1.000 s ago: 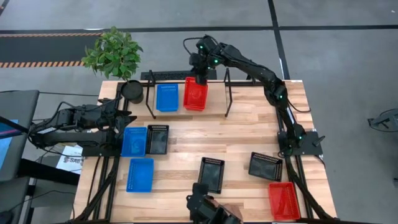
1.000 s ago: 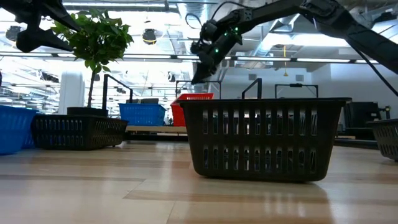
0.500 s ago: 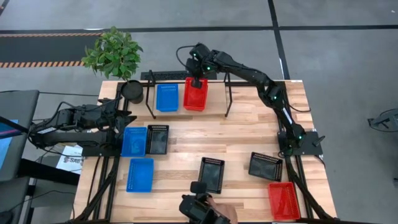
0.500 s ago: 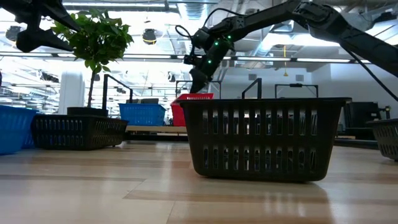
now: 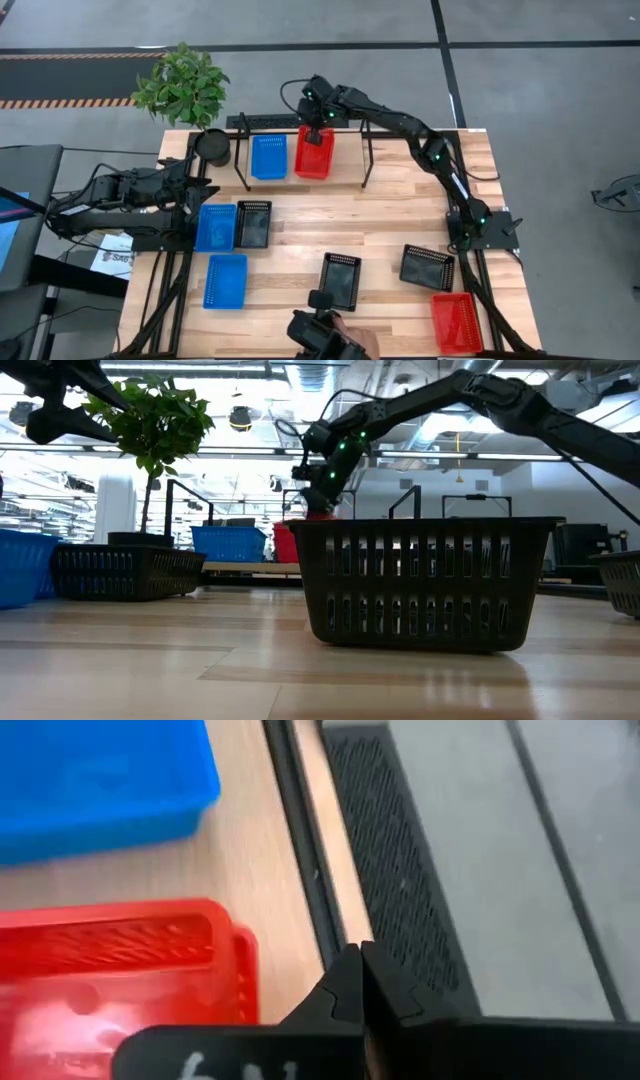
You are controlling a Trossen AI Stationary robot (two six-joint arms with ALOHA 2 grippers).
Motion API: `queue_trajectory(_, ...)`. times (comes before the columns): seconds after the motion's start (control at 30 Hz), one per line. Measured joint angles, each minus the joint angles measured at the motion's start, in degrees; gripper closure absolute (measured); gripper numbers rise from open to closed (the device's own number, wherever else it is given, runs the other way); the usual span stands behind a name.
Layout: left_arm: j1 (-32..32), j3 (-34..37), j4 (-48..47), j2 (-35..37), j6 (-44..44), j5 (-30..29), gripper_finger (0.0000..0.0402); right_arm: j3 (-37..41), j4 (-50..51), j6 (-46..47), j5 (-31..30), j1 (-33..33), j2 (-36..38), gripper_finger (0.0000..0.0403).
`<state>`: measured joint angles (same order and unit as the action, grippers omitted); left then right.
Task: Stack baskets on shelf by color
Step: Stack the left red bin on the red bin on the shelf
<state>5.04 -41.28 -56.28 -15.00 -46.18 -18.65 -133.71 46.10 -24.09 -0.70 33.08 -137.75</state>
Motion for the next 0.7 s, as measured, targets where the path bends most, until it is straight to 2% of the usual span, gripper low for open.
queue_trajectory(0.2,0.0,0.0,0.0,0.0,-0.3,0.0,0.0132,0.0,-1.4,-1.2,-6.9,0.0,-0.5,0.0381)
queue_trajectory(0.37,0.0,0.0,0.0,0.0,-0.3,0.1,0.0132,0.0,-0.4,-0.5,-7.3,-0.1,1.1,0.0383)
queue_trajectory(0.57,0.0,0.0,0.0,0.0,-0.3,0.3,0.0132,-0.2,12.8,6.0,-7.1,-3.7,9.4,0.0389)
queue_trajectory(0.7,0.0,0.0,0.0,0.0,-0.1,0.2,0.0132,-0.1,22.3,11.8,-6.9,-6.1,10.9,0.039)
